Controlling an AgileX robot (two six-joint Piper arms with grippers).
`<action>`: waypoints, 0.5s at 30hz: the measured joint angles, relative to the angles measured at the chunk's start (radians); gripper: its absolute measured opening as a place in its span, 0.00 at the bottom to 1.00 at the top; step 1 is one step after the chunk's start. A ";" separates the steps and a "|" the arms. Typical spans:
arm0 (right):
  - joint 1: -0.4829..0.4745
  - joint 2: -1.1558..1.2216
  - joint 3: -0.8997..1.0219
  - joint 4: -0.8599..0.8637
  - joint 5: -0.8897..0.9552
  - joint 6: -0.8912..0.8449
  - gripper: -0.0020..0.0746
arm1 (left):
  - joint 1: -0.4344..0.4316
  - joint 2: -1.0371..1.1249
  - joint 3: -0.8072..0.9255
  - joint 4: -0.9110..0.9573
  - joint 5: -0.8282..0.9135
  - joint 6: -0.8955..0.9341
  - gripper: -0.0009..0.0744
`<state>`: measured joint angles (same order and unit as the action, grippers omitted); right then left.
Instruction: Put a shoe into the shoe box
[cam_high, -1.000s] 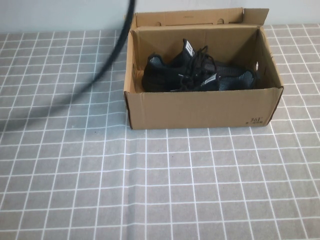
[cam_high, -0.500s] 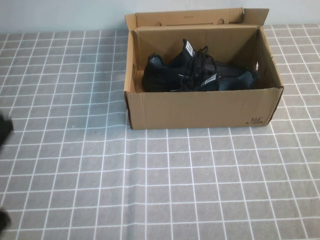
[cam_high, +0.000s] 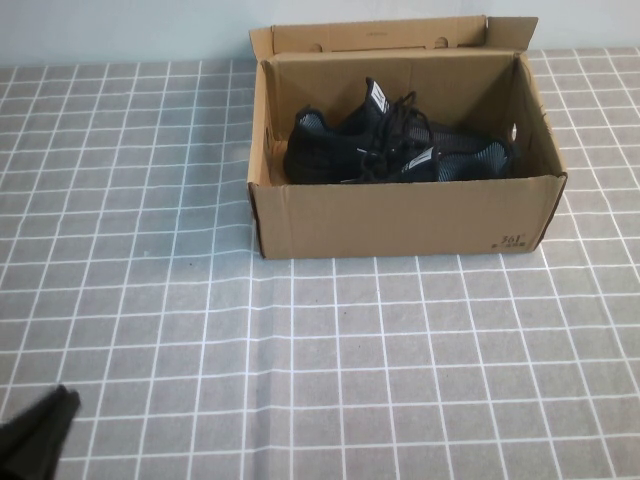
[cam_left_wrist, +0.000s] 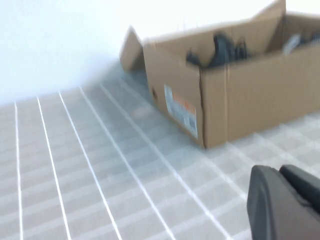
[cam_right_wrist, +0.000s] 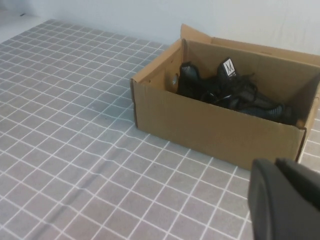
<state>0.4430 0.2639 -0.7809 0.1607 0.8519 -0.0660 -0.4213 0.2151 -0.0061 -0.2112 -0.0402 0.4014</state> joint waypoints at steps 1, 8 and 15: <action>0.000 0.000 0.021 0.002 -0.022 0.000 0.01 | 0.000 0.000 0.019 0.000 0.000 -0.002 0.01; 0.000 0.000 0.135 0.046 -0.190 0.000 0.01 | 0.000 0.000 0.032 -0.002 0.076 -0.002 0.01; 0.000 0.002 0.168 0.060 -0.264 0.000 0.01 | 0.000 0.000 0.032 -0.002 0.113 -0.002 0.01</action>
<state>0.4430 0.2657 -0.6129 0.2205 0.5875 -0.0660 -0.4213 0.2151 0.0257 -0.2134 0.0728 0.3997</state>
